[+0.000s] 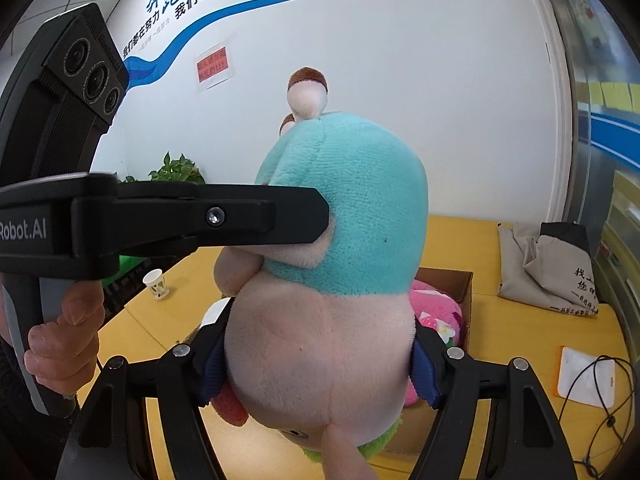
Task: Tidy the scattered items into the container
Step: 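Carry the pig plush with both grippers over the box and lower it in, then open both grippers and move them toward the clear phone case, then grasp the clear phone case rim with the left gripper, then carry the phone case with the left gripper over the box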
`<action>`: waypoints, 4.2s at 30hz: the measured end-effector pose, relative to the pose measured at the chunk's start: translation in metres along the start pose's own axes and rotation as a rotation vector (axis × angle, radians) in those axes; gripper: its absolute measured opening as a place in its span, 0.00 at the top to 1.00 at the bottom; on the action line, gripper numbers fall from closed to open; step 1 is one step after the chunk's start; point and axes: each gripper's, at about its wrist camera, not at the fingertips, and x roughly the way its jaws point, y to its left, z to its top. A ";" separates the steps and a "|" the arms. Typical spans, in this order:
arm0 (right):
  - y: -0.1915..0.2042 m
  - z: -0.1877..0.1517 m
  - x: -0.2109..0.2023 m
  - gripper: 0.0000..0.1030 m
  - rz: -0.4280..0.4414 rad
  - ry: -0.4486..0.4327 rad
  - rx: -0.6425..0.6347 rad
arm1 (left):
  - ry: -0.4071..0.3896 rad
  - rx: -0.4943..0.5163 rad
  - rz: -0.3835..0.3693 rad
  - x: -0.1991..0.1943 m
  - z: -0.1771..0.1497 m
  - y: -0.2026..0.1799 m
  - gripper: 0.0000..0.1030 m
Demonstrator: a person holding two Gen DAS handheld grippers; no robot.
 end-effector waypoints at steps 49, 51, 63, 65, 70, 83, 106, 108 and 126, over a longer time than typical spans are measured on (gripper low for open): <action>0.010 -0.129 -0.013 0.01 -0.374 0.154 0.097 | -0.110 -0.111 0.445 -0.127 -0.185 0.033 0.26; 0.021 -0.126 -0.022 0.01 -0.376 0.140 0.079 | -0.114 -0.122 0.452 -0.136 -0.193 0.032 0.26; 0.073 -0.131 -0.058 0.01 -0.380 0.120 0.010 | -0.109 -0.140 0.463 -0.162 -0.225 0.017 0.26; 0.076 -0.133 -0.062 0.01 -0.381 0.119 0.005 | -0.104 -0.136 0.462 -0.162 -0.229 0.015 0.26; 0.081 -0.140 -0.070 0.01 -0.379 0.127 -0.008 | -0.066 -0.169 0.434 -0.165 -0.249 0.020 0.26; 0.103 -0.260 -0.029 0.04 -0.057 0.406 -0.039 | 0.253 -0.370 0.444 -0.151 -0.376 0.069 0.26; 0.141 -0.302 0.020 0.66 0.023 0.539 -0.178 | 0.455 -0.411 0.419 -0.118 -0.422 0.058 0.87; 0.146 -0.303 0.018 0.77 0.039 0.537 -0.190 | 0.454 -0.414 0.422 -0.118 -0.421 0.060 0.88; 0.141 -0.263 -0.005 0.94 0.005 0.422 -0.118 | 0.317 -0.320 0.431 -0.132 -0.354 0.058 0.93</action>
